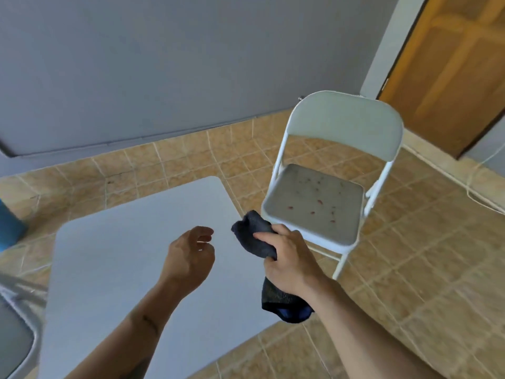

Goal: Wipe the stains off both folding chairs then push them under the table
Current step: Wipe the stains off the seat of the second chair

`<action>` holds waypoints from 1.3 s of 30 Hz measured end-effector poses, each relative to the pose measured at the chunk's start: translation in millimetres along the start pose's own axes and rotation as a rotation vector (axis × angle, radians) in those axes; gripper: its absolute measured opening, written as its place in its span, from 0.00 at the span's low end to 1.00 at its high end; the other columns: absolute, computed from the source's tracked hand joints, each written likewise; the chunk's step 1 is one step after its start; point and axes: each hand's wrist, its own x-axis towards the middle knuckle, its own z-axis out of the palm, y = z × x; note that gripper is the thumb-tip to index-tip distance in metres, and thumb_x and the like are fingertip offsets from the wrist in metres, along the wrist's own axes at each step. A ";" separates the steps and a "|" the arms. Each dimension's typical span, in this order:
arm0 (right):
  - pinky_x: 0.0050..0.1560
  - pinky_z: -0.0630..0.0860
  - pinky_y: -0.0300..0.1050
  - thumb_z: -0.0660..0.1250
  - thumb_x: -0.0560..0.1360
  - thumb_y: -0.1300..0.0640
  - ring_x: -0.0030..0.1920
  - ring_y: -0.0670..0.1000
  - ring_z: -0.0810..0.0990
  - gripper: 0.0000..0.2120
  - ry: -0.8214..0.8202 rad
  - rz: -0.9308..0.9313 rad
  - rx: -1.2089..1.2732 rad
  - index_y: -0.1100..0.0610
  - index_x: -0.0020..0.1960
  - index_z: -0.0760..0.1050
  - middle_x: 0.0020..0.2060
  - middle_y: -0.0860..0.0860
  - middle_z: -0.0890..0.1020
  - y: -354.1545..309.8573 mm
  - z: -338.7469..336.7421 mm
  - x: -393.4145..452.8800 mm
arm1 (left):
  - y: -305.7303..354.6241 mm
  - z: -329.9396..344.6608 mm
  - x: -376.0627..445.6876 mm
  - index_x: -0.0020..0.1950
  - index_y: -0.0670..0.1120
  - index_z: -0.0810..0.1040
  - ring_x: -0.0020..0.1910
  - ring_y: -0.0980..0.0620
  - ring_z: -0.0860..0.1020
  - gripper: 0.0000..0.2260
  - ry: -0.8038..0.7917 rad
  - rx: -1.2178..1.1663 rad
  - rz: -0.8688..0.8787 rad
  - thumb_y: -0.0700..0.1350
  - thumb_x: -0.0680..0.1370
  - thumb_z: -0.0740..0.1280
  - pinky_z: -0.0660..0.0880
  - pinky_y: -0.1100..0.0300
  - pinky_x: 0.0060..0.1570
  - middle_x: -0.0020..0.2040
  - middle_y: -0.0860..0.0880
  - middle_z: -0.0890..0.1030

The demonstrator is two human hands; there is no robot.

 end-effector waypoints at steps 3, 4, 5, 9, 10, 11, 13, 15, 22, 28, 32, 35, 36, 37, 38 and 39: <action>0.60 0.73 0.50 0.59 0.70 0.58 0.57 0.55 0.70 0.27 0.036 0.040 -0.031 0.44 0.67 0.74 0.62 0.46 0.73 43.6 -20.3 9.7 | 20.1 43.1 18.6 0.61 0.50 0.79 0.46 0.55 0.78 0.17 -0.051 0.009 0.011 0.37 0.76 0.61 0.69 0.74 0.30 0.56 0.52 0.81; 0.60 0.73 0.50 0.60 0.71 0.59 0.57 0.56 0.70 0.27 0.044 0.049 -0.040 0.44 0.68 0.73 0.62 0.46 0.72 57.9 -25.3 14.4 | 25.1 57.5 26.5 0.61 0.50 0.79 0.47 0.54 0.78 0.17 -0.066 0.012 0.013 0.37 0.77 0.61 0.69 0.75 0.29 0.56 0.52 0.81; 0.60 0.73 0.50 0.60 0.71 0.59 0.56 0.56 0.69 0.26 0.048 0.057 -0.046 0.44 0.68 0.73 0.62 0.47 0.72 71.8 -29.2 20.0 | 29.0 72.3 35.4 0.61 0.51 0.79 0.49 0.53 0.79 0.16 -0.082 0.015 0.016 0.37 0.77 0.61 0.69 0.74 0.30 0.56 0.52 0.81; 0.60 0.72 0.52 0.60 0.73 0.60 0.56 0.55 0.67 0.26 0.051 0.087 -0.064 0.44 0.69 0.71 0.64 0.47 0.70 123.8 -31.6 51.5 | 32.3 128.6 80.0 0.61 0.51 0.79 0.49 0.49 0.79 0.16 -0.116 -0.006 -0.010 0.36 0.78 0.60 0.71 0.70 0.31 0.59 0.51 0.80; 0.60 0.72 0.52 0.61 0.73 0.59 0.56 0.55 0.67 0.26 0.047 0.093 -0.066 0.44 0.69 0.71 0.64 0.47 0.70 135.8 -29.4 61.3 | 32.2 142.2 93.7 0.61 0.51 0.78 0.47 0.49 0.79 0.17 -0.123 -0.004 -0.024 0.37 0.78 0.60 0.71 0.70 0.30 0.59 0.51 0.79; 0.60 0.72 0.52 0.61 0.73 0.59 0.56 0.55 0.67 0.26 0.038 0.101 -0.068 0.44 0.70 0.70 0.64 0.47 0.70 148.0 -26.0 71.9 | 31.4 155.5 108.4 0.62 0.52 0.78 0.45 0.50 0.80 0.17 -0.131 -0.003 -0.041 0.37 0.78 0.59 0.71 0.69 0.29 0.59 0.52 0.79; 0.59 0.72 0.51 0.61 0.73 0.59 0.56 0.55 0.67 0.27 0.016 0.114 -0.078 0.43 0.70 0.70 0.64 0.47 0.70 172.4 -17.3 97.6 | 27.8 181.9 141.7 0.63 0.52 0.78 0.43 0.52 0.80 0.18 -0.140 0.001 -0.079 0.38 0.77 0.59 0.71 0.70 0.27 0.60 0.53 0.78; 0.58 0.72 0.51 0.61 0.72 0.60 0.56 0.56 0.67 0.27 -0.007 0.127 -0.100 0.43 0.70 0.70 0.65 0.47 0.69 193.8 -6.3 127.5 | 23.5 206.2 176.2 0.64 0.52 0.77 0.45 0.50 0.79 0.20 -0.141 0.015 -0.109 0.38 0.76 0.58 0.71 0.69 0.29 0.60 0.53 0.78; 0.61 0.70 0.52 0.63 0.72 0.61 0.59 0.58 0.68 0.24 -0.031 0.159 -0.180 0.45 0.66 0.71 0.65 0.49 0.68 240.6 56.1 233.2 | -21.9 274.6 284.2 0.70 0.53 0.72 0.61 0.44 0.77 0.22 -0.129 0.109 -0.125 0.39 0.78 0.58 0.77 0.53 0.55 0.67 0.49 0.74; 0.56 0.69 0.55 0.66 0.70 0.57 0.59 0.58 0.67 0.33 -0.067 0.123 -0.346 0.45 0.73 0.64 0.72 0.51 0.63 258.9 103.4 283.8 | -59.3 316.4 334.1 0.75 0.47 0.69 0.73 0.46 0.68 0.24 -0.236 0.215 -0.019 0.42 0.78 0.56 0.65 0.56 0.70 0.75 0.48 0.68; 0.51 0.69 0.56 0.69 0.65 0.55 0.57 0.60 0.69 0.37 -0.110 0.093 -0.431 0.47 0.73 0.64 0.71 0.53 0.65 267.2 111.5 287.4 | -71.3 327.8 330.5 0.72 0.48 0.74 0.67 0.47 0.75 0.23 -0.153 0.127 -0.007 0.40 0.76 0.59 0.72 0.57 0.64 0.70 0.51 0.75; 0.52 0.70 0.56 0.70 0.65 0.55 0.58 0.59 0.69 0.38 -0.135 0.078 -0.441 0.48 0.73 0.63 0.71 0.54 0.65 269.8 110.2 290.8 | -70.1 330.6 330.2 0.71 0.49 0.74 0.67 0.49 0.75 0.23 -0.106 0.126 -0.040 0.36 0.76 0.61 0.69 0.61 0.63 0.70 0.52 0.76; 0.53 0.70 0.56 0.71 0.65 0.55 0.58 0.59 0.69 0.38 -0.141 0.077 -0.432 0.48 0.73 0.63 0.71 0.54 0.65 270.3 109.5 291.5 | -69.2 331.5 330.8 0.71 0.49 0.75 0.67 0.49 0.75 0.24 -0.103 0.119 -0.046 0.36 0.76 0.61 0.70 0.60 0.64 0.70 0.52 0.76; 0.53 0.70 0.56 0.71 0.65 0.55 0.58 0.59 0.69 0.38 -0.148 0.075 -0.424 0.48 0.73 0.62 0.71 0.54 0.65 270.7 108.5 291.6 | -67.6 331.3 331.0 0.71 0.50 0.75 0.66 0.48 0.75 0.24 -0.104 0.114 -0.055 0.36 0.76 0.61 0.71 0.59 0.64 0.69 0.52 0.76; 0.53 0.70 0.56 0.71 0.65 0.55 0.59 0.59 0.69 0.38 -0.152 0.071 -0.420 0.47 0.73 0.62 0.71 0.54 0.65 270.6 107.4 291.2 | -65.7 330.9 331.0 0.71 0.51 0.74 0.66 0.48 0.76 0.24 -0.104 0.110 -0.057 0.36 0.76 0.62 0.72 0.57 0.64 0.69 0.52 0.76; 0.53 0.70 0.56 0.71 0.65 0.55 0.58 0.59 0.69 0.38 -0.150 0.065 -0.415 0.47 0.73 0.63 0.71 0.54 0.65 270.9 106.1 291.1 | -63.7 329.9 331.4 0.71 0.51 0.74 0.66 0.47 0.76 0.25 -0.107 0.122 -0.066 0.36 0.76 0.62 0.73 0.56 0.64 0.69 0.53 0.76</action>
